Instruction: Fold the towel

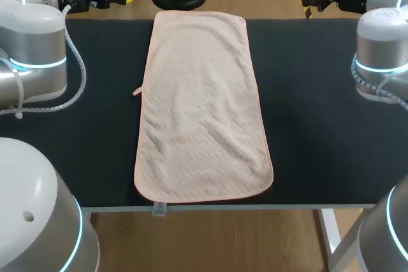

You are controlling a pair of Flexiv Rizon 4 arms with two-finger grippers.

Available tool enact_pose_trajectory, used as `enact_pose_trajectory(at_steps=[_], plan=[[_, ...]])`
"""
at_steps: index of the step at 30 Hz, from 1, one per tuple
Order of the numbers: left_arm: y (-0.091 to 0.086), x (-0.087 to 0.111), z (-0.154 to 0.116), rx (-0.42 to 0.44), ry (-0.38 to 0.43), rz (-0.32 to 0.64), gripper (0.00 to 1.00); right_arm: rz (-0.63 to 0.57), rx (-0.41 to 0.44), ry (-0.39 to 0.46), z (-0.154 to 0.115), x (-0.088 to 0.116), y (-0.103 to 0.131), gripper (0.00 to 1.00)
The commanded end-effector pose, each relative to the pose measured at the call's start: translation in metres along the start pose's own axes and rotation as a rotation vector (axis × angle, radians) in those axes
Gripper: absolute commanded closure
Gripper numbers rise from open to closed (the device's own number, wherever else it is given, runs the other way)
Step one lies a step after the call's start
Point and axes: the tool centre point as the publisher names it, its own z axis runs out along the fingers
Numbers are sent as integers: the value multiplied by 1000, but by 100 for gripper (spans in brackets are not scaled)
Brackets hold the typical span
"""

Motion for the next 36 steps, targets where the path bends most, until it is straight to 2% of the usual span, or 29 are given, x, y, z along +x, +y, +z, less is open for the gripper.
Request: enact_pose_trajectory(at_steps=[1, 15, 16, 19, 22, 24, 25, 26, 29, 32, 33, 36], plan=[[2, 0, 0, 7, 0, 1, 0, -1, -1, -1, 0, 0, -1, 0], [2, 0, 0, 7, 0, 1, 0, -1, -1, -1, 0, 0, -1, 0], [3, 3, 2, -21, 9, 43, 0, -34, 19, -9, 0, -1, -1, 0], [5, 10, 9, -167, 30, 177, 0, -163, 153, 16, -4, -5, 1, 0], [9, 14, 13, -314, 87, 336, 0, -274, 252, 69, -6, -8, 3, 0], [10, 20, 15, -424, 142, 489, 0, -361, 331, 97, -8, -11, 5, 0], [12, 23, 16, -487, 178, 584, 0, -442, 390, 102, -9, -12, 7, 0], [13, 25, 16, -524, 210, 638, 0, -500, 387, 87, -9, -12, 7, 0], [16, 33, 14, -622, 310, 797, 0, -551, 417, 80, 69, -72, 27, 0], [17, 41, 11, -680, 395, 872, 0, -579, 426, 86, 144, -124, 52, 0], [18, 45, 8, -690, 435, 912, 0, -576, 430, 90, 145, -123, 53, 0], [15, 46, 3, -681, 457, 918, 0, -566, 439, 89, 145, -123, 53, 0]])
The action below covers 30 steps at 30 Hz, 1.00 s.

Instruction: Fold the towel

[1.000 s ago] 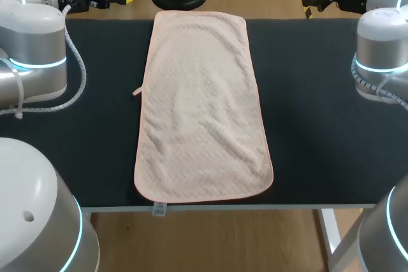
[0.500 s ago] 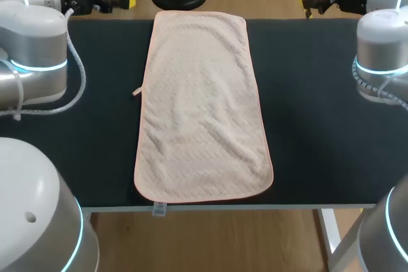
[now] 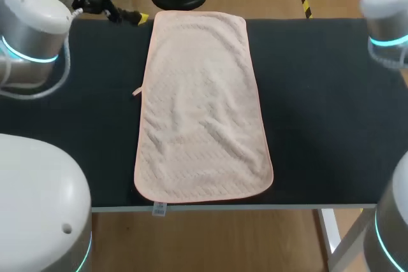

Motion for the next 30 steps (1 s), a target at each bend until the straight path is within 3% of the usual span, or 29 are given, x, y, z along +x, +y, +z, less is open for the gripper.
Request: enact_pose_trajectory(at_steps=[1, 15, 18, 24, 30], plan=[[-5, -4, -13, -374, 330, 465, 0, -74, 243, 119, 111, -80, 9, 0], [-5, -4, -13, -374, 330, 465, 0, -74, 243, 119, 111, -80, 9, 0], [-5, -4, -13, -374, 330, 465, 0, -104, 184, 110, 101, -76, 20, 0], [-5, -4, -13, -374, 330, 465, 0, -140, 147, 188, 84, -55, 37, 0], [-5, -4, -13, -374, 330, 465, 0, -147, 210, 308, 77, -31, 44, 0]])
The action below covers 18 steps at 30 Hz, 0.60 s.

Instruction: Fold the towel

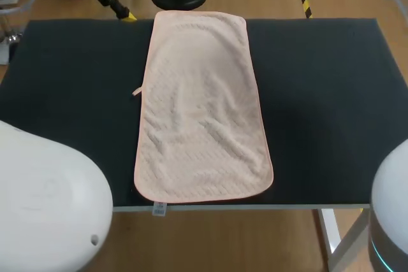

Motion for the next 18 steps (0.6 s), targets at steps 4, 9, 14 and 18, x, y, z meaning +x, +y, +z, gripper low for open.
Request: enact_pose_trajectory(at_steps=[4, 9, 14, 18], plan=[[0, -2, 0, -1, 18, 1, 0, 6, 105, 183, -23, 27, 16, 0], [0, -2, 0, -1, 18, 1, 0, -3, 159, 259, -22, 48, 25, 0], [0, -2, 0, -1, 18, 1, 0, -32, 210, 331, -20, 67, 29, 0], [0, -2, 0, -1, 18, 1, 0, -52, 241, 343, -20, 70, 29, 0]])
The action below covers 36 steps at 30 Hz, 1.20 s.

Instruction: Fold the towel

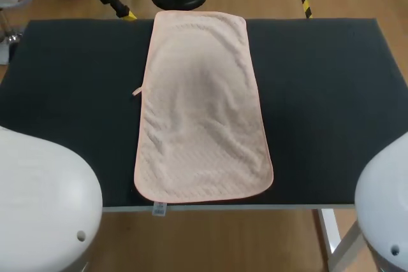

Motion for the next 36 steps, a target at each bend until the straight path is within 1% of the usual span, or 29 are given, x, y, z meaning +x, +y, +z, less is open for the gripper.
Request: enact_pose_trajectory(at_steps=[1, 14, 15, 16, 17, 19, 20, 21, 22, 25, 28, 30, 33, 34, 36], plan=[[0, 0, -1, -1, 3, 1, 0, 1, 67, 40, -4, -4, 4, 0], [0, 0, -1, -1, 3, 1, 0, 1, 67, 40, -4, -4, 4, 0], [0, 0, -1, -1, 3, 1, 0, 3, 74, 44, 0, -4, 5, 0], [0, 0, -1, -1, 3, 1, 0, 12, 60, 39, 1, -1, 9, 0], [0, 0, -1, -1, 3, 1, 0, 28, 44, 36, 0, 5, 12, 0], [0, 0, -1, -1, 3, 1, 0, 25, 51, 42, 1, 19, 18, 0], [0, 0, -1, -1, 3, 1, 0, 44, 52, 35, 1, 25, 20, 0], [0, 0, -1, -1, 3, 1, 0, 60, 31, 47, 1, 32, 22, 0], [0, 0, -1, -1, 3, 1, 0, 67, 29, 49, 2, 39, 23, 0], [0, 0, -1, -1, 3, 1, 0, 66, 72, 61, 10, 55, 27, 0], [0, 0, -1, -1, 3, 1, 0, 78, 85, 80, 19, 68, 28, 0], [0, 0, -1, -1, 3, 1, 0, 64, 108, 86, 27, 76, 27, 0], [0, 0, -1, -1, 3, 1, 0, 49, 70, 100, 34, 89, 30, 0], [0, 0, -1, -1, 3, 1, 0, 38, 74, 111, 39, 95, 30, 0], [3, 6, 12, -17, 23, -5, 0, 15, 86, 125, 45, 102, 31, 0]])
